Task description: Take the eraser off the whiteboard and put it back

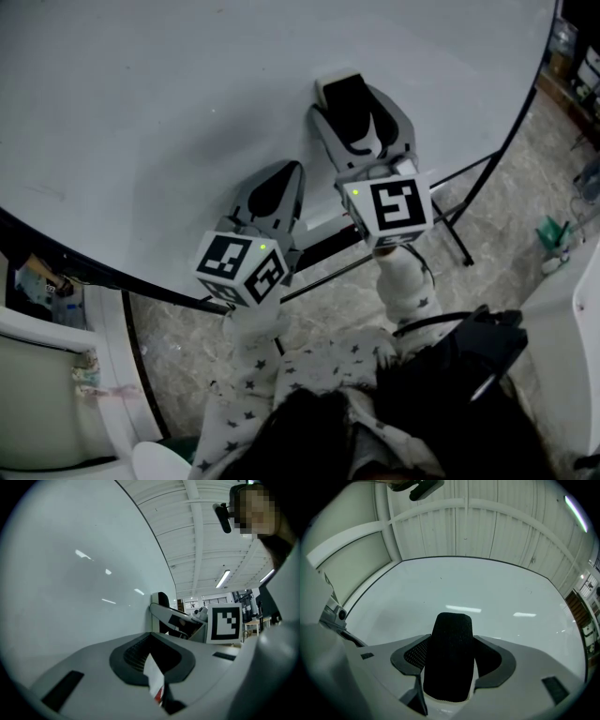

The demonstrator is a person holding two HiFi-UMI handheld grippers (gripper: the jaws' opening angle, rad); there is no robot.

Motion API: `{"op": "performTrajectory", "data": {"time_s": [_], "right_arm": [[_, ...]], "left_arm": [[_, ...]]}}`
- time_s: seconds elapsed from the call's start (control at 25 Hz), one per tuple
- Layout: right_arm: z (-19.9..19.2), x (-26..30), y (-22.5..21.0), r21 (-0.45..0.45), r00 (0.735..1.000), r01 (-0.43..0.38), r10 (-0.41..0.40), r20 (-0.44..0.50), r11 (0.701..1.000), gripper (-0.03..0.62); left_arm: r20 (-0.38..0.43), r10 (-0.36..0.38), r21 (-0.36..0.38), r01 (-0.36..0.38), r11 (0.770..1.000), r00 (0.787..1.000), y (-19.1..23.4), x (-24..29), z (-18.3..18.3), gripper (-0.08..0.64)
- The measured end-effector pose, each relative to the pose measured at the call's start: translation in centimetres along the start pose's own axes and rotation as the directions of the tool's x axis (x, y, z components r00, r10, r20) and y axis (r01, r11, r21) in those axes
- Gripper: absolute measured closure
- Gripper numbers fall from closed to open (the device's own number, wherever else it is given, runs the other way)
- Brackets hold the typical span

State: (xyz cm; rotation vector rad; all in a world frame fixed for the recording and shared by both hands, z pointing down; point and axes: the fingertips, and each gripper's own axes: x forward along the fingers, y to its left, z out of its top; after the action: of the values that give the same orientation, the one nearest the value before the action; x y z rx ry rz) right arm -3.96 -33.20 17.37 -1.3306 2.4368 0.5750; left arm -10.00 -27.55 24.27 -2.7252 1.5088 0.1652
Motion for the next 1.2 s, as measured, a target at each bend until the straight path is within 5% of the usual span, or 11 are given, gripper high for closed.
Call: {"op": "performTrajectory", "data": {"time_s": [0.28, 0.48, 0.8, 0.88, 1.2], "right_arm": [[-0.2, 0.1, 0.0, 0.085, 1.0, -0.021, 0.022, -0.012, 0.996, 0.252], [0.6, -1.2, -0.1, 0.076, 1.0, -0.022, 0.021, 0.014, 0.997, 0.253], [-1.6, -4.7, -0.7, 0.173, 0.996, -0.019, 0.033, -0.079, 0.985, 0.255], [-1.5, -5.7, -0.7, 0.162, 0.995, -0.022, 0.038, -0.096, 0.987, 0.35], [-2.4, -8.7, 1.1, 0.202, 0.974, -0.073, 0.113, -0.195, 0.977, 0.55]], "left_arm": [[-0.001, -0.014, -0.011, 0.014, 1.0, 1.0, -0.1, 0.4, -0.2, 0.56], [0.006, -0.015, -0.02, 0.015, 1.0, 1.0, -0.5, 0.2, -0.2, 0.56], [0.027, 0.01, -0.047, -0.008, 0.999, 1.0, -0.6, -0.6, 0.0, 0.56], [0.03, 0.007, -0.053, -0.006, 0.999, 1.0, -1.4, -0.8, -0.1, 0.558], [0.024, -0.007, -0.073, 0.009, 0.997, 1.0, -3.9, -1.7, -0.7, 0.56]]}}
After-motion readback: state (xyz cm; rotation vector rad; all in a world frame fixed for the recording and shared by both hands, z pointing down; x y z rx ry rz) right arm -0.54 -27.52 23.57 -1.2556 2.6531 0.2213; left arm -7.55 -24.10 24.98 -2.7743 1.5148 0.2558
